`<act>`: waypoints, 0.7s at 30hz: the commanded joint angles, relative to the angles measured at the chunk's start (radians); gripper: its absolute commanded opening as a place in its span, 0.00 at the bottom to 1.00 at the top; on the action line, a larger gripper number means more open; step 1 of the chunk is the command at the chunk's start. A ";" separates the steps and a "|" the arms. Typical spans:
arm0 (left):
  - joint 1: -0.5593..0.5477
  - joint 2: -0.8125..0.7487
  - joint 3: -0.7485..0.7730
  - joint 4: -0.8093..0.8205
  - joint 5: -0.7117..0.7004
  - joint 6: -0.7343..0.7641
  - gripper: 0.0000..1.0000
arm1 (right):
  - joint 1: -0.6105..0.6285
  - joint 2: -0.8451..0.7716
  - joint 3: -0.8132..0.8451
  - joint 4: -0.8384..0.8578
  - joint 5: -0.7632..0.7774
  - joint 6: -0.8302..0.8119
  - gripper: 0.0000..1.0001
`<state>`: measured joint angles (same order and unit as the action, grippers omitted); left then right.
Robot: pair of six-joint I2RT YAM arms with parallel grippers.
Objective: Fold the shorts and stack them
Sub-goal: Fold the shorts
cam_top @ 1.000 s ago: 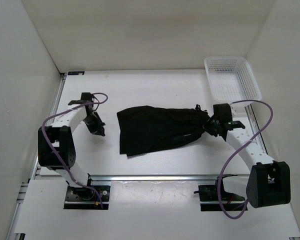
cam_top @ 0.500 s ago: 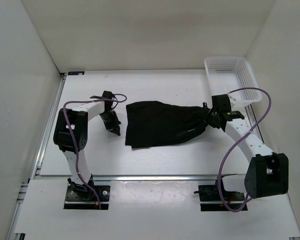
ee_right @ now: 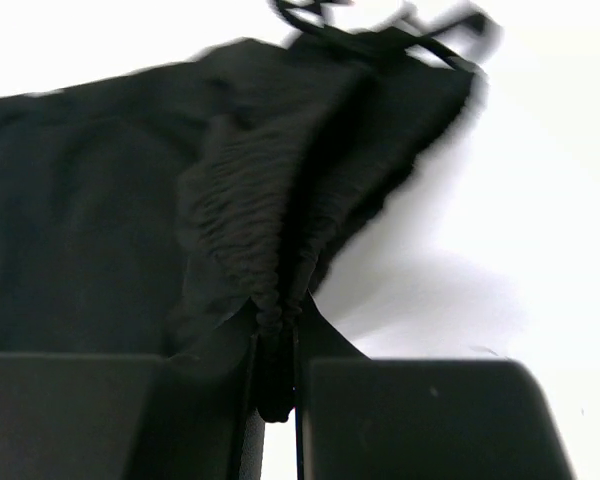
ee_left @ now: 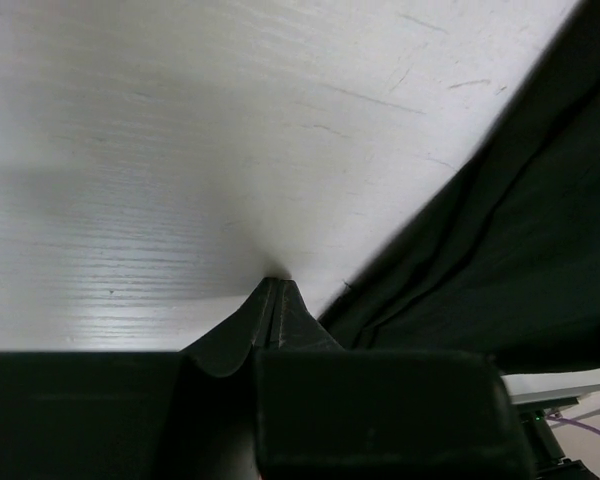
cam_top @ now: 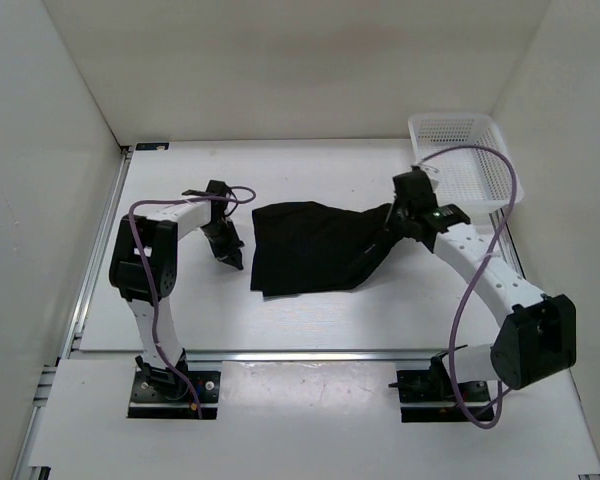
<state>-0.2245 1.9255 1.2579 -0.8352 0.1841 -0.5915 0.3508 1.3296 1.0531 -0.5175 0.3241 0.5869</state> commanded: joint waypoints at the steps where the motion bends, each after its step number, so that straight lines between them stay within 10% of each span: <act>1: 0.001 0.024 0.021 0.028 -0.003 -0.001 0.10 | 0.158 0.054 0.142 0.014 0.073 -0.087 0.00; 15: 0.010 -0.008 -0.011 0.028 -0.005 -0.010 0.10 | 0.735 0.606 0.705 -0.079 0.261 -0.302 0.00; 18: 0.045 -0.028 -0.032 0.028 0.005 -0.010 0.10 | 0.761 0.622 0.777 -0.101 0.250 -0.311 0.87; 21: 0.097 -0.068 -0.055 0.028 0.005 0.024 0.22 | 0.761 0.518 0.739 -0.073 0.224 -0.320 0.99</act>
<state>-0.1776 1.9167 1.2343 -0.8215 0.2245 -0.5941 1.1252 1.9736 1.7531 -0.6029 0.5339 0.2939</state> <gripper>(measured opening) 0.196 0.985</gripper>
